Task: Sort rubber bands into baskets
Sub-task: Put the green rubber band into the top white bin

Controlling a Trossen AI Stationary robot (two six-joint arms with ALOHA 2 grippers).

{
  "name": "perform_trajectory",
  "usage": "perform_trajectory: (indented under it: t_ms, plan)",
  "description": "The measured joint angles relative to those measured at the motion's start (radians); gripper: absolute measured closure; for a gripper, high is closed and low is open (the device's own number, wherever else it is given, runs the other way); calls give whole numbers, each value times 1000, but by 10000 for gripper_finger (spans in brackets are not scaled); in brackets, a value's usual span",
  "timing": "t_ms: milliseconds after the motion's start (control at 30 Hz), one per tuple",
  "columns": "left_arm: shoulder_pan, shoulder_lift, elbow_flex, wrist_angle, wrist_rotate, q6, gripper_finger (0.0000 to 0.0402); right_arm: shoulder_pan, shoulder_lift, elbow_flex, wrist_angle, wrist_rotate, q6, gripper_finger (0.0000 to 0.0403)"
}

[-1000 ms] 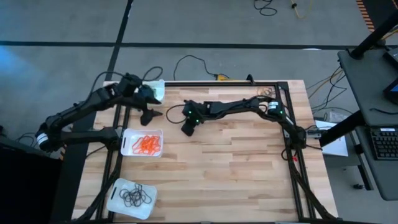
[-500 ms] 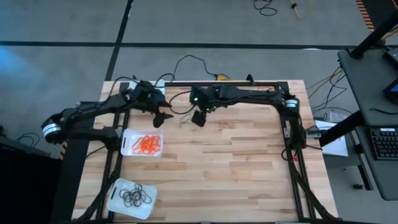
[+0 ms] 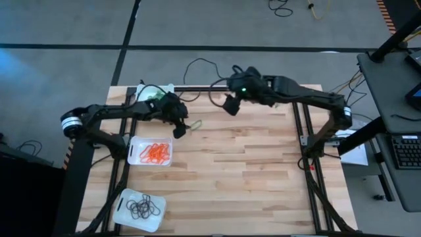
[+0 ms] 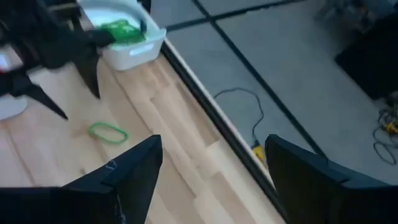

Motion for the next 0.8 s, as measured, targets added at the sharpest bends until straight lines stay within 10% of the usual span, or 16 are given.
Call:
perform_trajectory:
  t_ms: [800]
  plan:
    - [-57, 341, 34, 221, -114, -69, 179, 23, -56, -3, -229, -6, 29, 147]
